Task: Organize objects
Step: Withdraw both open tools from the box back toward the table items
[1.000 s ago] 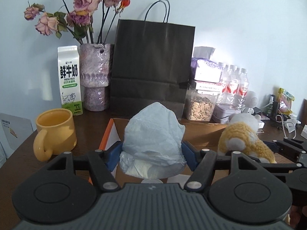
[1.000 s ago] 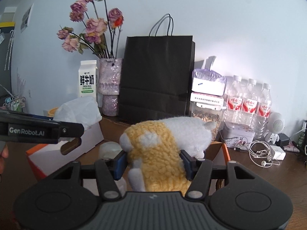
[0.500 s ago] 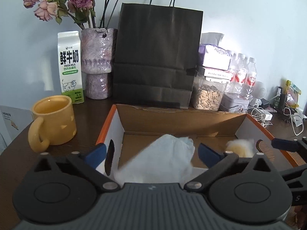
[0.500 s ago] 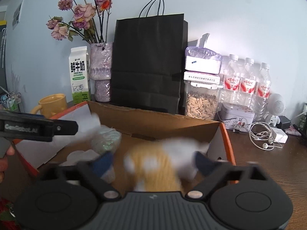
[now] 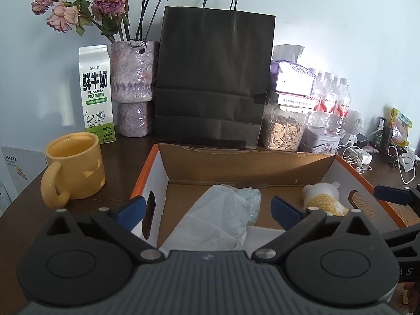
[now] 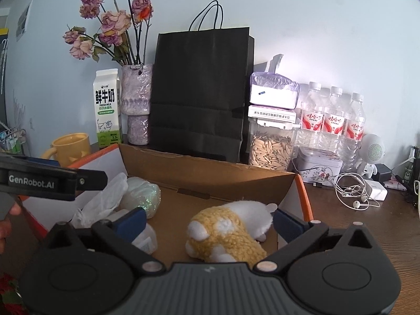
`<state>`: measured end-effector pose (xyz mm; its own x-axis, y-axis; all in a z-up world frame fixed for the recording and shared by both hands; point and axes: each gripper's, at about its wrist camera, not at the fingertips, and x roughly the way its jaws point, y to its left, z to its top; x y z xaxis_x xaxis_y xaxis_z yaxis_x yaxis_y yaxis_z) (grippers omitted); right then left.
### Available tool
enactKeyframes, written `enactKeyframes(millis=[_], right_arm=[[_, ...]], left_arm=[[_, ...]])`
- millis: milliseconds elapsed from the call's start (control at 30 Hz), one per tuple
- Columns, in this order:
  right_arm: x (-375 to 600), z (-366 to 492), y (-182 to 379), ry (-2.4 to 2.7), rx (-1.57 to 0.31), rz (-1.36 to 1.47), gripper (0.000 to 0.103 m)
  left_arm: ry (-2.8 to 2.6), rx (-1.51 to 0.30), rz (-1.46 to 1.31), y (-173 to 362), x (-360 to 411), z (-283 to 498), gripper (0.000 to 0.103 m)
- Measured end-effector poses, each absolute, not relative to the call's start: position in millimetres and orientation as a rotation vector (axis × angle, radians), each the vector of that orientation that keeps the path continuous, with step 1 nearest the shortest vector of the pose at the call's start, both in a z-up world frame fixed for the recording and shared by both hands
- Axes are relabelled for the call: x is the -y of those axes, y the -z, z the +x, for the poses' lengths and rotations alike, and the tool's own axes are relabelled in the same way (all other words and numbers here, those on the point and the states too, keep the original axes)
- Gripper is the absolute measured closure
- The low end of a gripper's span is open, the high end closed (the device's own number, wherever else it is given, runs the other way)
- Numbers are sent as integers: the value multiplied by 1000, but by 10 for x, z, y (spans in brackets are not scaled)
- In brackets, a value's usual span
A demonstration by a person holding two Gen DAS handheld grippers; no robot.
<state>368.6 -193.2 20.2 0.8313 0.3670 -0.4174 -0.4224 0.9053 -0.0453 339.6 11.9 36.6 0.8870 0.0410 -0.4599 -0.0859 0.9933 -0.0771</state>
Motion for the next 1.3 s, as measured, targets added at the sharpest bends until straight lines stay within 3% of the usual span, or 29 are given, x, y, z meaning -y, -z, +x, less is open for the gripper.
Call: enactKeyframes(millis=[667, 1300], right_arm=[[2093, 3243, -476, -415, -334, -129, 0], [2583, 2483, -242, -369, -426, -180, 0]], left_arm=[[-28, -393, -107, -613, -47, 2948, 0], [-36, -473, -63, -477, -55, 2294, 0]])
